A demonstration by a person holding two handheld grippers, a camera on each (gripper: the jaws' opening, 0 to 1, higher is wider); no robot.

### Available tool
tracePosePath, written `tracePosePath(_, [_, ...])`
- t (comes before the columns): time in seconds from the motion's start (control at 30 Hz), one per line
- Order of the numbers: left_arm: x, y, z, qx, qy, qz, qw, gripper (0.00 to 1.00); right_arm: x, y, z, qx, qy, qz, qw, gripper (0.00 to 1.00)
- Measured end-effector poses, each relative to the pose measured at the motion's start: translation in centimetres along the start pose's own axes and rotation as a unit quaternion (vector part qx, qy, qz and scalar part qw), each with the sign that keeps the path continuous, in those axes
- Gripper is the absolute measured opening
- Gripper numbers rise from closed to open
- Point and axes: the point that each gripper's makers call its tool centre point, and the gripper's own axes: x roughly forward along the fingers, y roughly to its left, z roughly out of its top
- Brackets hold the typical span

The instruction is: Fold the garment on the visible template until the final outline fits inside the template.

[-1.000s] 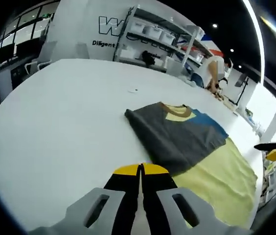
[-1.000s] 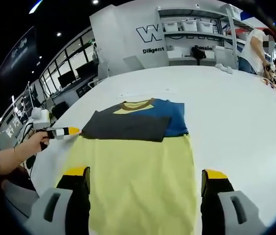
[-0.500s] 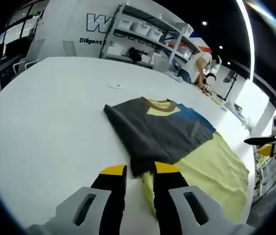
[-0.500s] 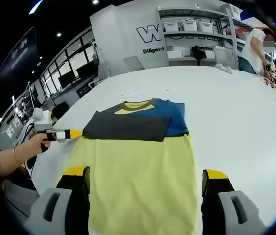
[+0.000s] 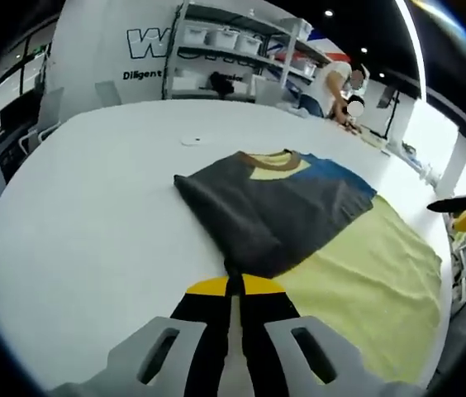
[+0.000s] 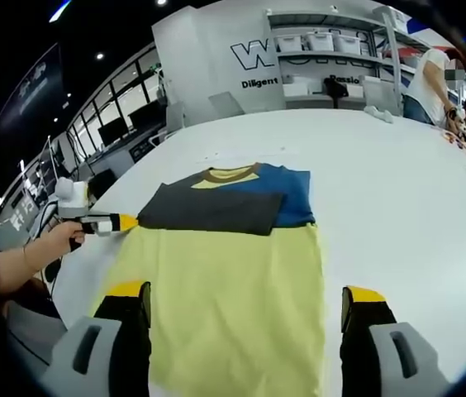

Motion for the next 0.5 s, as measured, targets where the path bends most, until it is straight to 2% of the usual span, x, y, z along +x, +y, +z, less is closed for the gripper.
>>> tracePosePath(0.17, [-0.4,1.7,0.0,-0.006,0.002,0.008,1.0000,0.00,0.1,0.3,-0.3,-0.006,0.006,0.005,1.0000,0.95])
tracePosePath(0.33, [-0.9,3.7,0.1,0.007,0.005,0.024,0.9997,0.00,0.3,0.9,-0.6,-0.011,0.015,0.013,0.9997,0.96])
tracePosePath(0.5, [-1.3,5.3,0.1,0.010,0.010,0.027,0.9995,0.00,0.6,1.4,-0.9,-0.018,0.022,0.019,0.9994,0.96])
